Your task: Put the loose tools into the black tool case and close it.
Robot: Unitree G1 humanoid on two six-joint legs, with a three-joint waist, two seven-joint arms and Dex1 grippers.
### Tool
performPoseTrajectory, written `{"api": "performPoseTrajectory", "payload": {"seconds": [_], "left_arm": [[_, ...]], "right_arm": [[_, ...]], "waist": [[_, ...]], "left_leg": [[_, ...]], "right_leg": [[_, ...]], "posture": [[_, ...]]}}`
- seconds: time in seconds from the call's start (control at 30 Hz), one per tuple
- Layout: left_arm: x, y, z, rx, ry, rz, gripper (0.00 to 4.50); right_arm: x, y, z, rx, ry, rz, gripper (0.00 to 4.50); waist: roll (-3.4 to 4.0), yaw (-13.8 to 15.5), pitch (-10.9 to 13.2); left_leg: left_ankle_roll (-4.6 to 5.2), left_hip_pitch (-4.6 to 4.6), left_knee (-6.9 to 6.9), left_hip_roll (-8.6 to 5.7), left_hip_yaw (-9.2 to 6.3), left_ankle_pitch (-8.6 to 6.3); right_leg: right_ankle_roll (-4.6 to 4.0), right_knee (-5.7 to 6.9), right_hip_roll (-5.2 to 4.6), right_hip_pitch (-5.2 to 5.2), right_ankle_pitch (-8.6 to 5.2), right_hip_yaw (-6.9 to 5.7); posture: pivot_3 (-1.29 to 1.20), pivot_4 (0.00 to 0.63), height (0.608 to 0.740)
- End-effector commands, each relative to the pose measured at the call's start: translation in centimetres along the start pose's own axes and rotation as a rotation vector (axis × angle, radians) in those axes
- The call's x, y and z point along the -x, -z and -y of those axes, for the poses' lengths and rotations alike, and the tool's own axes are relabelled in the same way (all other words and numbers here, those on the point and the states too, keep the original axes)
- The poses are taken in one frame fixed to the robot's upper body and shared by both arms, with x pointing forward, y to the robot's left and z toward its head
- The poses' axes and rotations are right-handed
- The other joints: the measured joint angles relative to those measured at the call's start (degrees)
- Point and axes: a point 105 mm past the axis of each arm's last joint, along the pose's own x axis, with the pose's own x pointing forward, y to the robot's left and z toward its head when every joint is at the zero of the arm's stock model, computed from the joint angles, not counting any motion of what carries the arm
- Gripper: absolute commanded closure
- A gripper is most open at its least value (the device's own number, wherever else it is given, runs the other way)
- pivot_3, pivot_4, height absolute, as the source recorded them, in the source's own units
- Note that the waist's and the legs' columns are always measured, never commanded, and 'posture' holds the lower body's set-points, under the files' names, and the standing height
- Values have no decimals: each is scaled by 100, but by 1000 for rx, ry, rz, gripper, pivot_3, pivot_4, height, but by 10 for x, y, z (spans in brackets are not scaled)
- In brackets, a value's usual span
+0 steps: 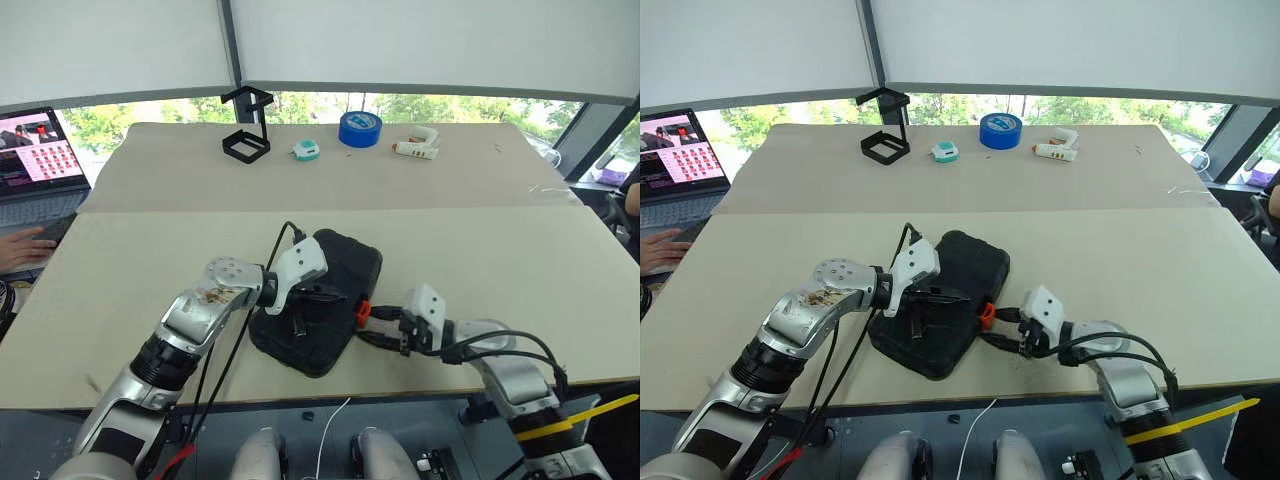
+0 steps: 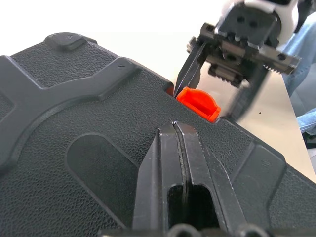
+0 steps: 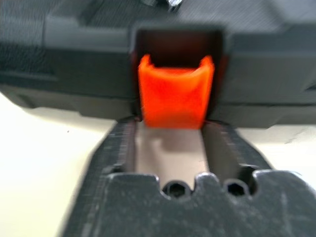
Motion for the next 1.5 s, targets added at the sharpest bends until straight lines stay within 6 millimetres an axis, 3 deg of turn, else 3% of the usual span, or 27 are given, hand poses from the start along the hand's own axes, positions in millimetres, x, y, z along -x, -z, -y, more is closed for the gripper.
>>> {"api": "performPoseTrajectory", "payload": {"seconds": [0.03,0.17,0.27,0.53,1.07,1.5], "left_arm": [[-4,48,2,117,-4,-160,4500],[-4,48,1,117,-6,-159,4500],[-4,48,2,118,-7,-158,4500],[-6,49,2,119,-6,-158,4500],[-6,56,4,134,8,-200,4500],[-6,68,9,165,28,-239,4500]], "right_arm": [[13,-14,11,88,48,23,952],[27,-9,7,79,18,-7,952],[32,-9,5,103,3,-23,1672],[21,-18,6,154,-12,3,4445],[-12,-46,2,181,-20,116,4445],[-15,-61,-1,158,-44,112,4445]], "waist": [[0,3,0],[0,9,0],[0,15,0],[0,20,-1],[0,-54,-1],[0,-86,-1]], "left_leg": [[0,0,0,0,0,0],[1,-1,-1,0,0,-1],[1,0,-1,0,0,-1],[1,1,-1,0,-1,-1],[1,1,-4,4,-1,-1],[1,5,-12,6,0,-1]], "right_leg": [[0,0,-1,0,0,0],[1,-4,-1,0,-1,0],[1,-5,-1,2,-1,0],[1,-5,-1,2,-2,0],[-2,-3,2,-1,-3,-1],[-8,0,3,-4,-6,0]], "posture": [[0,150,740],[0,150,740],[0,150,740],[0,150,740],[0,150,740],[0,150,740]]}}
